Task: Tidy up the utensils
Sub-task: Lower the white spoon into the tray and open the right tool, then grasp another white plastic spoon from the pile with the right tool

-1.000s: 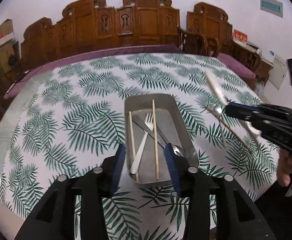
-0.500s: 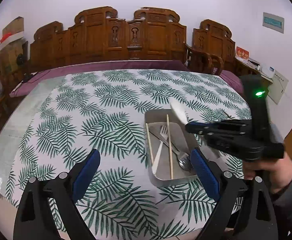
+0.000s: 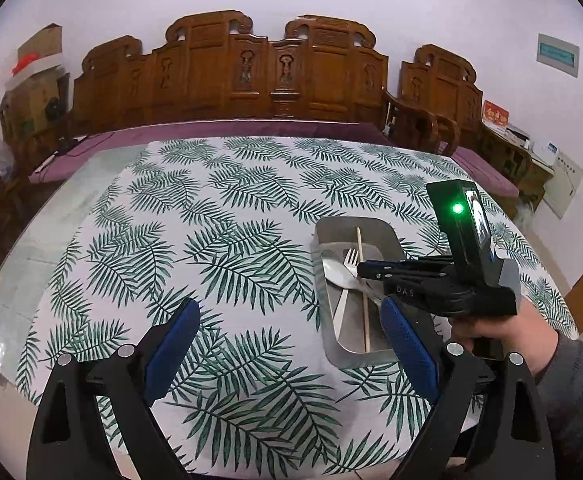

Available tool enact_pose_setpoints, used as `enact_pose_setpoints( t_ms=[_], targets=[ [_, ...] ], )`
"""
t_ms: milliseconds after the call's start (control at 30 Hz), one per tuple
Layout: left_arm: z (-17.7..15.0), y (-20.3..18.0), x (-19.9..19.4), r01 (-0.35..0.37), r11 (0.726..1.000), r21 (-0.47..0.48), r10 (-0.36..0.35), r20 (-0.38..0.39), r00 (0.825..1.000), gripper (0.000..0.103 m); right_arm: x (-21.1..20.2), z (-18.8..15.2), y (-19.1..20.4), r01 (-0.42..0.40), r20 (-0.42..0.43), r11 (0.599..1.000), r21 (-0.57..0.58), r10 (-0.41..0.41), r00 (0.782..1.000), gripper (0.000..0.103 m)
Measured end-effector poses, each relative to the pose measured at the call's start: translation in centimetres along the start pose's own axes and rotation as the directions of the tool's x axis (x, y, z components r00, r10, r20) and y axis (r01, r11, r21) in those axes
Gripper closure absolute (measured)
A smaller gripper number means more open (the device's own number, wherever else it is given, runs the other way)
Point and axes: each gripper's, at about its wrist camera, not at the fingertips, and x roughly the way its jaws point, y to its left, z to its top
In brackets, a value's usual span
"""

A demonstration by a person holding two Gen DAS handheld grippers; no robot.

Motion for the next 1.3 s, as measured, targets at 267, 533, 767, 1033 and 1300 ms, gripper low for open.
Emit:
enact_pose_setpoints(
  t_ms=[267,533,767,1033,1300],
  targets=[
    [-0.1,-1.5,-0.5,0.021,1.0,0.009,-0.021,0.01,1.0,0.015,-4.6,-0.8,-0.8,0.018,0.061,0.998,-0.054,-0.015,0.998,0.094],
    [-0.1,-4.4,-1.4,0.046,0.998,0.045,-0.047,0.033,0.998,0.015,-12.3,-3.4,-2.7,0.058,0.135,0.994,-0.091,-0.045,0.99,0.094],
    [-0.5,-7.5,-1.4,0.073,0.995,0.067,-0.076,0.034,0.997,0.015,-17.6,-7.0,-6.5,0.107,0.168,0.993,-0.051,-0.097,0.981,0.084],
    [-0.7,-10.4,-0.5,0.104,0.991,0.081,-0.105,0.013,0.994,0.015,-21.5,-8.7,-13.1,0.186,0.209,0.981,0.045,-0.192,0.959,0.081],
    [-0.3,-13.7,1.5,0.125,0.985,0.121,-0.123,-0.022,0.992,0.015,-23.3,-9.0,-19.4,0.252,0.208,0.958,0.134,-0.276,0.938,0.079]
  ],
)
